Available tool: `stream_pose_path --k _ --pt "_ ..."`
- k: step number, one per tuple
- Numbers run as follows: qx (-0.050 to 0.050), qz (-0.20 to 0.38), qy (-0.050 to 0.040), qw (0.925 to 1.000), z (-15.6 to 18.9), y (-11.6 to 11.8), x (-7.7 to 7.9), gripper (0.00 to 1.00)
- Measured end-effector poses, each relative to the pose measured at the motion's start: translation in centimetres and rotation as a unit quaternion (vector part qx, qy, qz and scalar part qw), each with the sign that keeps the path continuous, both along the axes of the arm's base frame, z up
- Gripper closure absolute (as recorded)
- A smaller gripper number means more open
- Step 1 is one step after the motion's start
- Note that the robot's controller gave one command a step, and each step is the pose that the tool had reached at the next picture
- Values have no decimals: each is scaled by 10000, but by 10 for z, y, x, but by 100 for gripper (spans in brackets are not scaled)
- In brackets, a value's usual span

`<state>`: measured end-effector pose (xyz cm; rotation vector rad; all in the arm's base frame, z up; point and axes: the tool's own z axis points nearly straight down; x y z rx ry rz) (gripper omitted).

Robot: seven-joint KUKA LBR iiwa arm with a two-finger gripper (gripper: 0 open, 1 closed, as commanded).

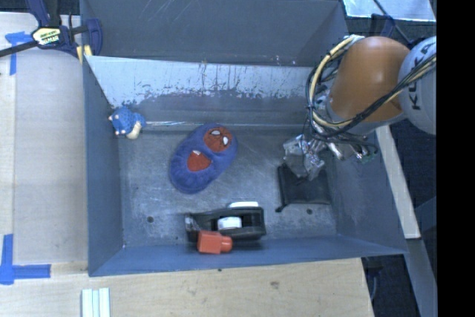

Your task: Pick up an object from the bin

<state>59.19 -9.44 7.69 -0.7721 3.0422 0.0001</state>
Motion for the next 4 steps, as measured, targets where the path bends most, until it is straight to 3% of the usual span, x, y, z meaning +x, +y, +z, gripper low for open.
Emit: stream_pose_path --k 1,2,3,4 --pt "-9 1556 -12 9878 -5 8 -2 100" --pt "-3 1546 2 9880 -6 8 -3 0" --pt "0 1542 2 9880 -6 8 -2 100" --pt "-22 1762 -50 9843 132 9 3 100"
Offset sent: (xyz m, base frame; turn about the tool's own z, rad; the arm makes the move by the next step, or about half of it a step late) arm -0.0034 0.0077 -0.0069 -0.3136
